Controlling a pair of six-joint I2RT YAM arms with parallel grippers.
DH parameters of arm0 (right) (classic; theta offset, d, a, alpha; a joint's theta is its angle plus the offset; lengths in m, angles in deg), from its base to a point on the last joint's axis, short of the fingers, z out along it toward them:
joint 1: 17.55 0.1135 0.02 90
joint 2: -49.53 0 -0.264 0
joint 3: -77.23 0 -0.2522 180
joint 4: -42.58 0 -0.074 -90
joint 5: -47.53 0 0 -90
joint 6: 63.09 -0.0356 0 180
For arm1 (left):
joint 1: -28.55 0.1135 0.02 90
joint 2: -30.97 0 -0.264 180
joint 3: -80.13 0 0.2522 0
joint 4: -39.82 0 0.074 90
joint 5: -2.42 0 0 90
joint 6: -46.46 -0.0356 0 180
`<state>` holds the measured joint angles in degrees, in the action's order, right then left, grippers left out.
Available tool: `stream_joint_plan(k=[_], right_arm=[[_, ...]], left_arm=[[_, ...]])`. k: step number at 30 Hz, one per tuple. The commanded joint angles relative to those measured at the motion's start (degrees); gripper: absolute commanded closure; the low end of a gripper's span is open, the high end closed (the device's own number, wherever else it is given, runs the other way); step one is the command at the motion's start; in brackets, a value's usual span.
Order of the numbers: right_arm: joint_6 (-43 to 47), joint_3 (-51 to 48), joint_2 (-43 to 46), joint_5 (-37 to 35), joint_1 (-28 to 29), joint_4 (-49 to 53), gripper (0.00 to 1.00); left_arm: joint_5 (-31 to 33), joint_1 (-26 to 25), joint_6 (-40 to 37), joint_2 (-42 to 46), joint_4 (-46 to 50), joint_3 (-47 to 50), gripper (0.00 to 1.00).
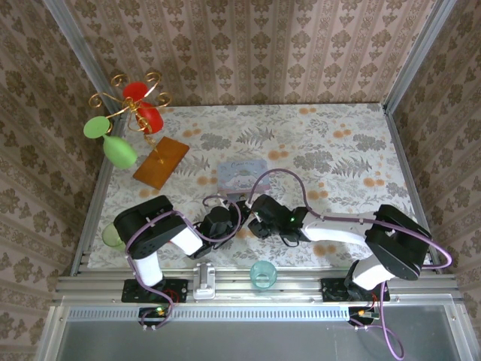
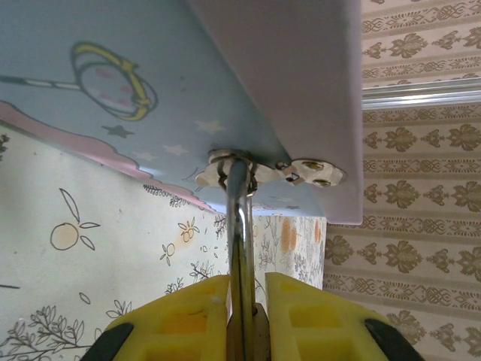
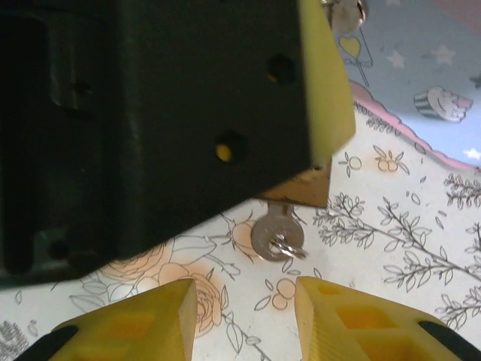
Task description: Unlock a padlock with a key
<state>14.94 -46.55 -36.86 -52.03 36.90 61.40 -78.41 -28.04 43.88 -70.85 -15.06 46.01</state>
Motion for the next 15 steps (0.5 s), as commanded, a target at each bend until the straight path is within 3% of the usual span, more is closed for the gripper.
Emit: stream_joint_plan(k=[1,7,12,15], right_arm=[[1.7,1.0,-0.1,-7.1,1.0,-2.8,0.61],[4.4,-0.4,-1.3,-13.7,4.1,-9.8,0.64],[8.5,-0.1,-4.1,-13.0,4.7,-12.7,0.72],[9.9,-1.9,-3.4,-10.7,4.7,-15.1,0.69]], left_arm=[[-0.4,-0.3,-1.4,2.1,-4.3,-0.4,1.00],[-0.6,-0.5,-0.9,1.9,-4.3,-0.9,1.00],[-1.2,-0.6,-2.2,3.7,-1.4,-1.3,1.00],[-0.9,-0.6,-2.3,4.4,-0.8,-1.2,1.00]])
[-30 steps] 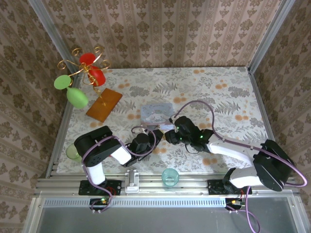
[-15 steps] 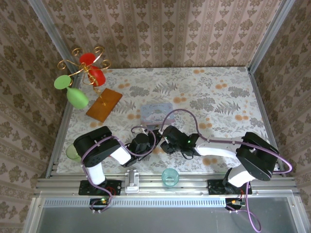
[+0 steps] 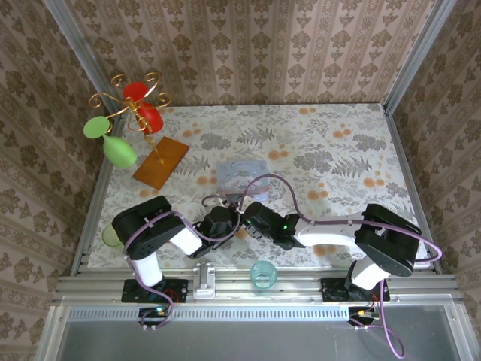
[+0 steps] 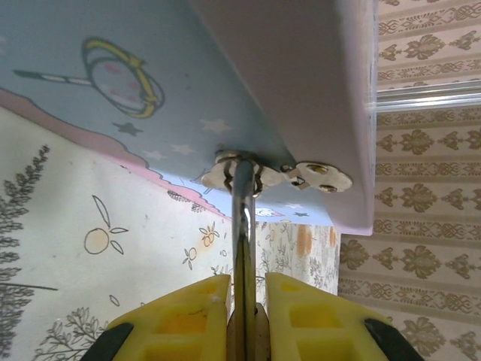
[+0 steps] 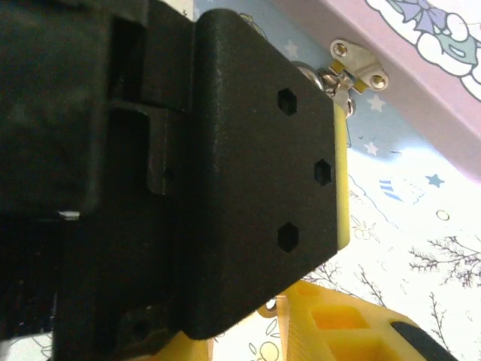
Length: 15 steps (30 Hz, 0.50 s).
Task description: Unlock a padlock with a key
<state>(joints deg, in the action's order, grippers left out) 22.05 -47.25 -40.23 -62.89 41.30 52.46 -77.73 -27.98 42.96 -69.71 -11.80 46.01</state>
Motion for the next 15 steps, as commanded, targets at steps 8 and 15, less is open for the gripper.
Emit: stream_joint_plan(k=[8,15], right_arm=[[3.4,-2.5,-0.3,-0.4,0.3,-5.0,0.64],[5.6,-0.9,-2.8,-6.0,1.2,-3.9,0.67]], left_arm=[[-1.1,-0.7,-0.8,2.7,-5.0,-0.8,1.00],[-1.1,-0.9,-0.1,1.7,-6.1,-1.0,1.00]])
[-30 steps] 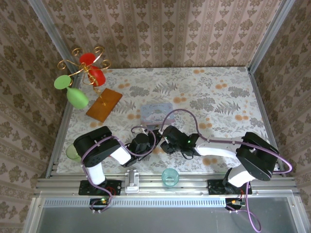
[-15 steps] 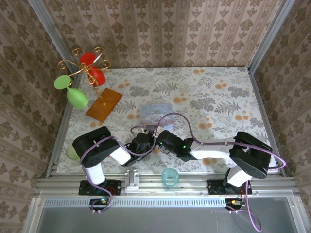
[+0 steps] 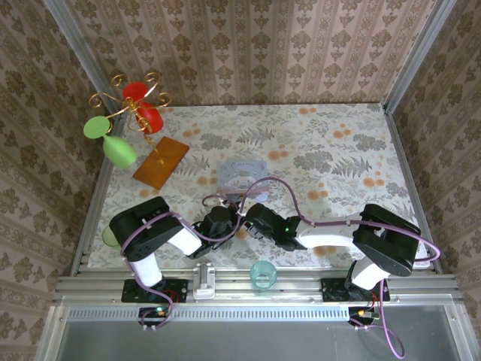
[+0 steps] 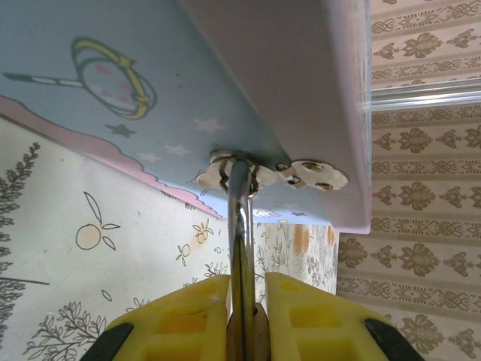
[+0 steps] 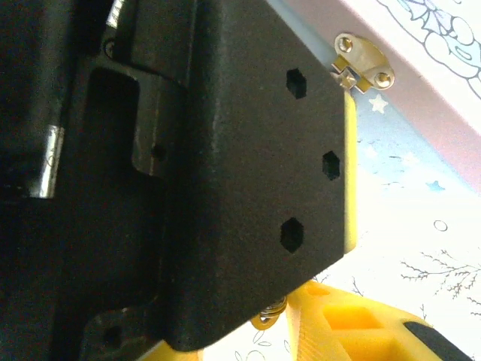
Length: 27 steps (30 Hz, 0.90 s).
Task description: Unlock a padlock with a key
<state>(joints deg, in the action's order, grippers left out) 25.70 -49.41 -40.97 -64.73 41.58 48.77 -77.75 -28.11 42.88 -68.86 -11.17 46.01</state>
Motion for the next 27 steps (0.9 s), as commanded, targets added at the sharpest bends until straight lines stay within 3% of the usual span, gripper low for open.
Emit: stream_joint_plan(k=[1,4,10,13,16,20,27], right_arm=[[1.8,1.5,-2.6,-5.2,0.9,-0.3,0.67],[0.9,2.1,-3.3,-7.5,1.0,-1.0,0.80],[-0.4,2.6,-2.7,-6.4,0.4,-1.5,0.84],[-3.7,0.3,-1.5,0.0,-2.0,-3.3,0.90],[-8.4,-3.6,1.1,9.9,-6.0,-7.2,0.90],[-12.2,-6.1,4.1,17.2,-8.8,-9.2,0.90],[-22.5,-13.9,5.2,32.3,-18.6,-19.7,0.89]], left_arm=[[-1.0,-0.9,0.0,1.0,-6.8,-1.0,1.00],[-0.9,-0.9,0.2,0.9,-6.8,-0.8,1.00],[-0.9,-0.9,1.0,0.3,-8.0,-0.3,1.00],[-0.9,-0.9,1.0,0.1,-8.1,-0.3,1.00],[-1.0,-0.9,1.0,0.2,-8.2,-0.4,1.00],[-1.0,-1.0,1.3,-0.1,-8.4,-0.1,1.00],[-1.0,-0.8,1.2,0.0,-8.6,0.3,1.00]])
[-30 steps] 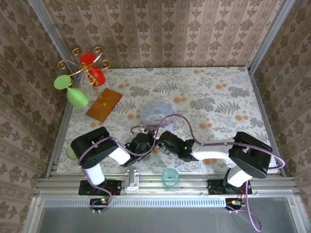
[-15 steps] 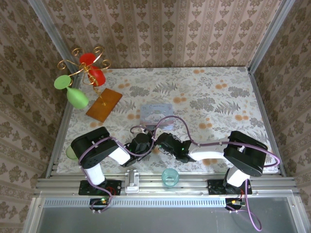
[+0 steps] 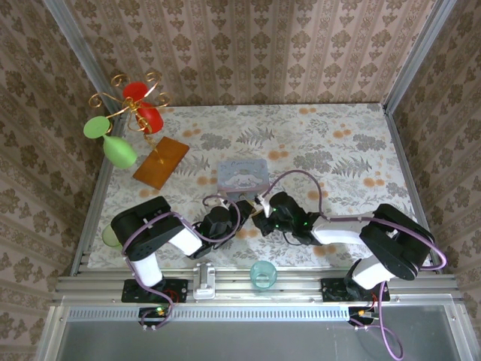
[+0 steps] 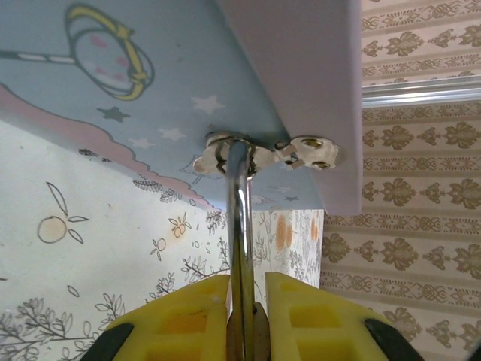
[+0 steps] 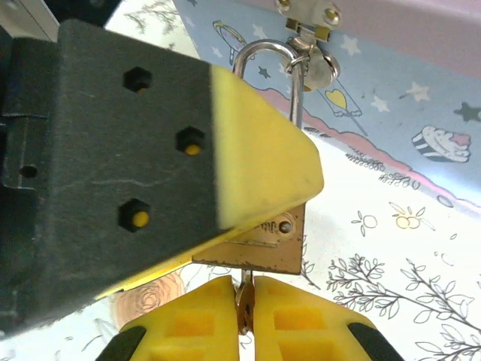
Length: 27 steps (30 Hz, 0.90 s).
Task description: Unlock a padlock with a key
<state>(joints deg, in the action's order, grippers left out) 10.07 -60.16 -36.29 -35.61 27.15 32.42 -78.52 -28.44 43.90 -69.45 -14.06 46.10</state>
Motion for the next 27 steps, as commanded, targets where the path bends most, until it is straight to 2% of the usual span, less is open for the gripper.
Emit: stream_joint_plan(k=[1,5,8,11,13,21,25,27], right_arm=[[-7.2,-3.7,0.6,3.8,-4.4,-3.7,0.89],[-10.3,-5.7,0.2,7.2,-5.8,-7.8,0.90],[-14.4,-8.4,-0.9,11.8,-8.5,-15.4,0.90],[-17.1,-10.2,-2.6,16.1,-11.0,-21.2,0.91],[-17.2,-9.9,-3.3,17.8,-11.4,-21.1,0.91],[-18.7,-10.4,-4.1,19.5,-11.7,-22.5,0.92],[-20.1,-10.8,-5.9,20.4,-12.0,-24.6,0.92],[-22.2,-12.0,-7.6,21.3,-12.4,-30.5,0.92]], left_arm=[[-0.2,-0.5,0.3,0.6,-5.8,0.3,1.00],[-0.4,-0.6,0.3,0.6,-5.8,0.3,1.00],[-0.1,-0.5,0.1,0.5,-5.8,0.5,1.00],[0.3,-0.4,-0.1,0.7,-5.8,1.2,0.93],[0.9,-0.3,-0.8,1.3,-5.1,1.9,0.86],[2.1,0.6,-2.2,2.0,-2.9,4.9,0.75],[1.8,1.0,-3.8,2.1,-1.6,5.6,0.77],[0.7,1.5,-4.7,2.2,1.2,4.9,0.77]])
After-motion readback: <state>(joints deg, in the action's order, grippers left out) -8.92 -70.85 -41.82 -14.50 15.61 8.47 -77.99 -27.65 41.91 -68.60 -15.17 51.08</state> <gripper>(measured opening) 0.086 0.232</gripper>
